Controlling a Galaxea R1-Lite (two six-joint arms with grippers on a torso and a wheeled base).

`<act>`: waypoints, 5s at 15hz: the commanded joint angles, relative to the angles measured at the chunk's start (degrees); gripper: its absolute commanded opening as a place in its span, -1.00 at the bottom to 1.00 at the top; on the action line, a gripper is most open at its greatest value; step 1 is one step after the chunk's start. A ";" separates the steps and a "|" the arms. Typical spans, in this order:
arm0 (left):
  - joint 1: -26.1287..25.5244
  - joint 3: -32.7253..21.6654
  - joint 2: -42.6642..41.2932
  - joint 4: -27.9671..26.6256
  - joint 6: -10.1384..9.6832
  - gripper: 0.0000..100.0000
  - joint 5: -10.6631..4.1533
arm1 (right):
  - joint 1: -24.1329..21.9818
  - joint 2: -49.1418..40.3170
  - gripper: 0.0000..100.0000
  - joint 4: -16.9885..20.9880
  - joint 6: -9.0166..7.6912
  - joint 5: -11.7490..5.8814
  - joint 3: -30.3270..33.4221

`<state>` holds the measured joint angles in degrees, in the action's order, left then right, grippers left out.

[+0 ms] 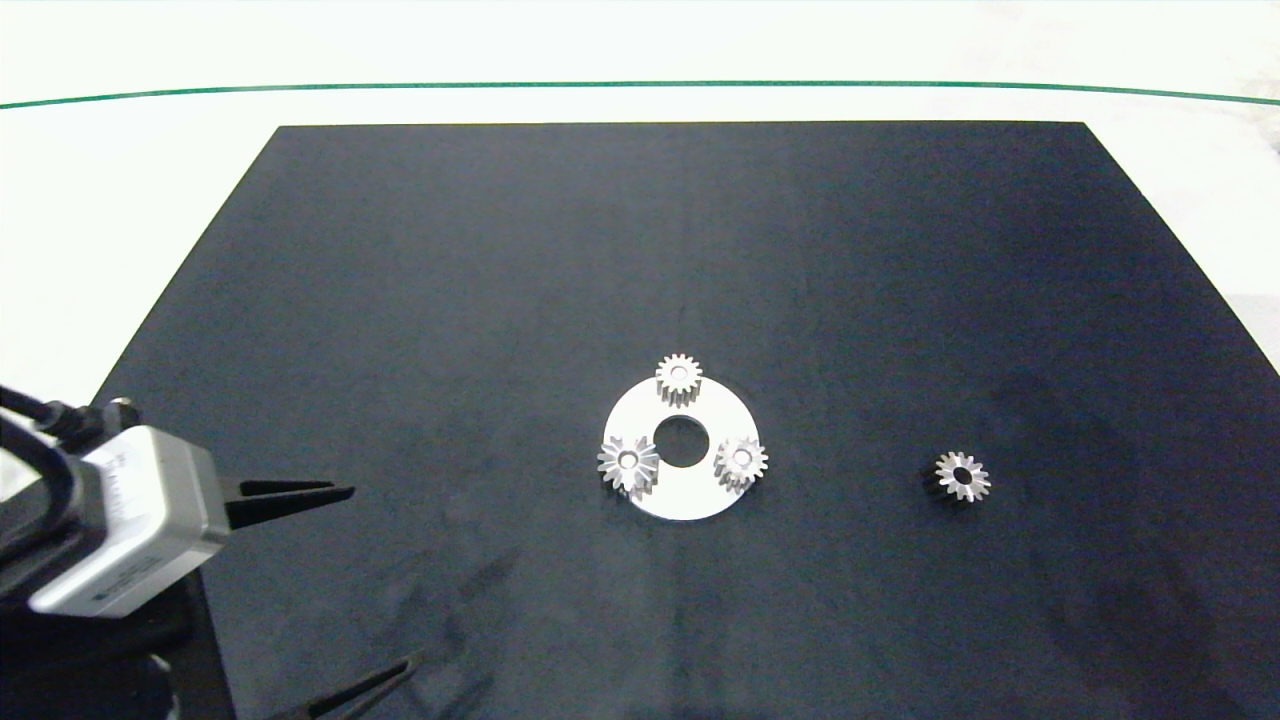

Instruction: Remove an incorrectly installed larger gear and replace it with the correct smaller gear

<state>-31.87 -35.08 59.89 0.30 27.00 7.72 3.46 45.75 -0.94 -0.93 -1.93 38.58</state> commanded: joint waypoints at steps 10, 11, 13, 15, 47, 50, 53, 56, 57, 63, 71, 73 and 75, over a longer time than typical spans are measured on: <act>-14.10 -10.35 30.55 21.05 0.24 1.00 -14.92 | -0.03 1.71 1.00 0.06 0.31 0.61 1.49; -14.63 -11.41 31.60 21.05 0.24 1.00 -15.01 | -0.03 1.71 1.00 0.06 0.31 0.61 1.49; -14.98 -13.43 33.97 21.05 0.24 1.00 -15.71 | -0.03 1.62 1.00 0.06 0.31 0.61 1.58; -14.89 -14.75 35.56 20.96 0.24 1.00 -15.71 | -0.03 1.62 1.00 0.06 0.31 0.61 1.58; -11.29 -22.75 40.74 12.79 -0.28 0.39 -15.71 | -0.03 1.36 1.00 0.06 0.40 0.78 1.49; -11.29 -22.66 40.92 12.79 -0.28 0.27 -15.71 | -0.03 1.36 1.00 0.15 0.40 0.70 1.49; -11.29 -22.57 41.09 12.79 -0.28 0.15 -15.71 | -0.03 1.36 1.00 0.15 0.40 0.70 1.49; -11.38 -22.66 41.18 12.79 -0.28 0.03 -15.71 | -0.03 1.36 1.00 0.06 0.40 0.70 1.49; -11.38 -22.66 41.18 12.79 -0.28 -0.03 -15.71 | -0.03 1.27 1.00 0.06 0.40 0.70 1.49; -11.29 -22.75 41.36 12.26 -0.28 -0.27 -15.71 | -0.03 1.36 1.00 0.06 0.40 0.70 1.58; -11.55 -23.54 41.27 10.07 -0.28 -0.44 -15.71 | 0.05 1.27 1.00 0.06 0.40 0.78 1.58; -11.73 -23.89 41.09 9.98 -0.28 -0.44 -15.71 | 0.05 1.36 1.00 0.06 0.49 0.87 1.49; -11.90 -24.07 40.83 9.98 -0.28 -0.44 -15.71 | -0.03 1.27 1.00 0.06 0.40 0.96 1.49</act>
<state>-43.68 -59.01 101.01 9.91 26.49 -7.94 3.44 47.04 -0.84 -0.51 -0.96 40.11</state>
